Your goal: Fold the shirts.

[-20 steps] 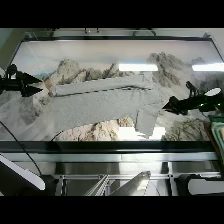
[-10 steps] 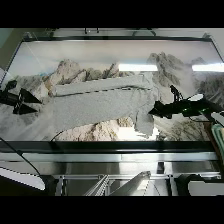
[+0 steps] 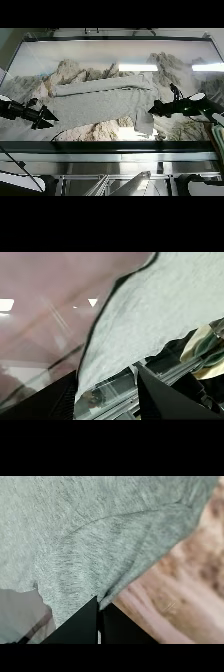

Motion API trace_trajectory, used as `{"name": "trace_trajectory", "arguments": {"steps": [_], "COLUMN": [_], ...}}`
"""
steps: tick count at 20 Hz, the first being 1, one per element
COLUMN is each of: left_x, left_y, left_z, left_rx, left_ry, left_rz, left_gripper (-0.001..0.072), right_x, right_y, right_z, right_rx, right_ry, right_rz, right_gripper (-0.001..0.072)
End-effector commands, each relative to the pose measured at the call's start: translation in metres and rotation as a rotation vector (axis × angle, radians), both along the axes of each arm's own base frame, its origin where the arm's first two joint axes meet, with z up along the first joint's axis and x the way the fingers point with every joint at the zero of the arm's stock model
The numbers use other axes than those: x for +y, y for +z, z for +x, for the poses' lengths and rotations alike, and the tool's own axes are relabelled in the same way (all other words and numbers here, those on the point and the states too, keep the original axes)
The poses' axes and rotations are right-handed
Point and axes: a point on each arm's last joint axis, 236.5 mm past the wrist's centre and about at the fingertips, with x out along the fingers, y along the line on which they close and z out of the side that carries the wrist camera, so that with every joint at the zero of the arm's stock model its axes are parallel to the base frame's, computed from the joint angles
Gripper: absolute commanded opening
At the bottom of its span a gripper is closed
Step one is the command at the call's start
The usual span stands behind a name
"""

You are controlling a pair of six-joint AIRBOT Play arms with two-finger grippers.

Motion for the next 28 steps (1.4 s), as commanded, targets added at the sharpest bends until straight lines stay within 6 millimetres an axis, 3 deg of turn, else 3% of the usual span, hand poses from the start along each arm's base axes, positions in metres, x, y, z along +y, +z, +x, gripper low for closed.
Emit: {"name": "trace_trajectory", "arguments": {"steps": [1, 2, 3, 4, 10, 17, 19, 21, 24, 28], "left_x": [-0.035, -0.041, -0.044, -0.044, 0.0, 0.022, 0.029, 0.027, 0.019, 0.007], "left_y": [-0.008, -0.005, 0.0, 0.007, 0.042, 0.046, 0.048, 0.06, 0.08, 0.082], "left_z": [0.0, -0.008, -0.014, -0.015, -0.001, -0.016, -0.013, -0.003, 0.033, 0.08], "left_rx": [-0.021, -0.005, -0.001, -0.006, -0.07, -0.045, -0.057, -0.091, -0.203, -0.275], "left_ry": [-0.062, -0.108, -0.147, -0.169, -0.071, -0.052, -0.036, -0.03, -0.046, -0.142], "left_rz": [-0.071, -0.1, -0.131, -0.155, -0.141, -0.163, -0.159, -0.183, -0.187, -0.131], "left_gripper": [0.0418, 0.0294, 0.0105, 0.0021, 0.0021, 0.0018, 0.0019, 0.0019, 0.0019, 0.0019], "right_x": [0.003, 0.003, 0.002, -0.002, -0.017, -0.009, -0.008, 0.006, 0.019, 0.016], "right_y": [0.014, 0.018, 0.022, 0.025, 0.033, 0.034, 0.05, 0.077, 0.112, 0.102], "right_z": [0.001, -0.001, -0.003, -0.004, -0.023, -0.058, -0.047, -0.023, 0.024, 0.068], "right_rx": [-0.023, -0.027, -0.029, -0.033, 0.012, 0.076, 0.015, -0.097, -0.27, -0.313], "right_ry": [0.005, 0.011, 0.02, 0.024, 0.059, 0.107, 0.075, 0.029, -0.081, -0.151], "right_rz": [0.016, 0.021, 0.021, 0.018, 0.035, 0.06, 0.065, 0.153, 0.269, 0.227], "right_gripper": [0.0015, 0.0015, 0.0015, 0.0015, 0.0015, 0.0014, 0.0014, 0.0014, 0.0014, 0.0014]}}
